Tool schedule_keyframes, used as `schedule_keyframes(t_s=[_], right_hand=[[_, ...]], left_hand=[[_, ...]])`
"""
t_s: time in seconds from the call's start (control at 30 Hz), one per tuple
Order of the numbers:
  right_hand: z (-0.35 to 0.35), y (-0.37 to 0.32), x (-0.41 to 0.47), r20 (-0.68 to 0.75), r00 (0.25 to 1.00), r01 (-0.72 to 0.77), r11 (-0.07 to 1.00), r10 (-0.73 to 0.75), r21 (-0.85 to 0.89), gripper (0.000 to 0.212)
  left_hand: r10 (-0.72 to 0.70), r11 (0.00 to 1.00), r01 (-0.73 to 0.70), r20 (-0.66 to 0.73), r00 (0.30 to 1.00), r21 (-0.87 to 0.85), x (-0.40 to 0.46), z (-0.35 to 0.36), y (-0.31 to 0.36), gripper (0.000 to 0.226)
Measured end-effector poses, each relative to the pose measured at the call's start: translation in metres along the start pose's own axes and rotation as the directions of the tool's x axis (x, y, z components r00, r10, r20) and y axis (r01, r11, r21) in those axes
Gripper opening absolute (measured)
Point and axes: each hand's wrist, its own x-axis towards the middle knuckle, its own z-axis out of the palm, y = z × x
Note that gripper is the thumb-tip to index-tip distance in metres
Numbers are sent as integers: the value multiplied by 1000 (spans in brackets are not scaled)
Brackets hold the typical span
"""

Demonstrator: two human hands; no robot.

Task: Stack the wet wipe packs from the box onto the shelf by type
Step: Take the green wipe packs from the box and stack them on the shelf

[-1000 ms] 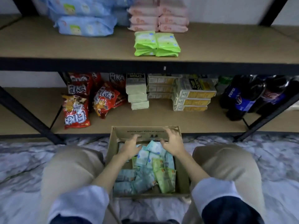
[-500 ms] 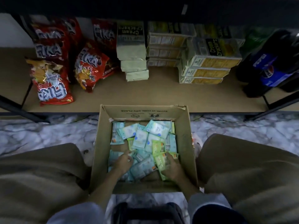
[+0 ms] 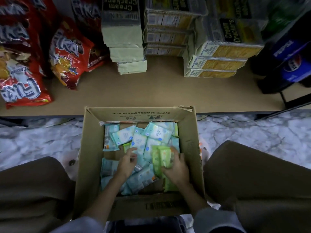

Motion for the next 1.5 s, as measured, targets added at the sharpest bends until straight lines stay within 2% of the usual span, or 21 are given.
schedule_keyframes(t_s=[0.13,0.27,0.33,0.4,0.5,0.73,0.93,1.13,1.27,1.5], right_hand=[[-41,-34,14,-113,988,107,994,-104,18,87],[-70,-47,30,-80,990,119,993,-119,-7,88],[-76,-45,34,-71,991,116,993,-115,7,88],[-77,-43,39,-80,991,108,993,-104,53,88],[-76,-43,45,-84,992,108,989,-99,103,89],[-77,-47,36,-91,991,114,986,-103,124,87],[-105,-71,7,-192,967,194,971,-166,137,86],[-143,-106,-39,-276,919,328,934,-282,139,82],[-176,-126,-74,-376,856,430,893,-355,135,84],[-229,-159,-128,-490,741,583,802,-459,131,86]], left_hand=[[39,997,-35,52,998,-74,8,24,7,46],[44,988,-24,127,991,-155,14,54,14,66],[55,992,-40,120,991,-124,19,67,15,73],[52,999,-52,96,994,-2,21,74,16,76],[91,996,-91,95,991,5,23,72,16,75],[125,973,-120,16,992,-198,22,32,29,65],[260,920,-262,-48,964,-292,-1,-17,86,57],[404,854,-414,-98,909,-316,-43,-87,156,58],[494,819,-504,-109,863,-274,-85,-126,197,60],[673,716,-688,-144,726,-119,-161,-183,253,61]])
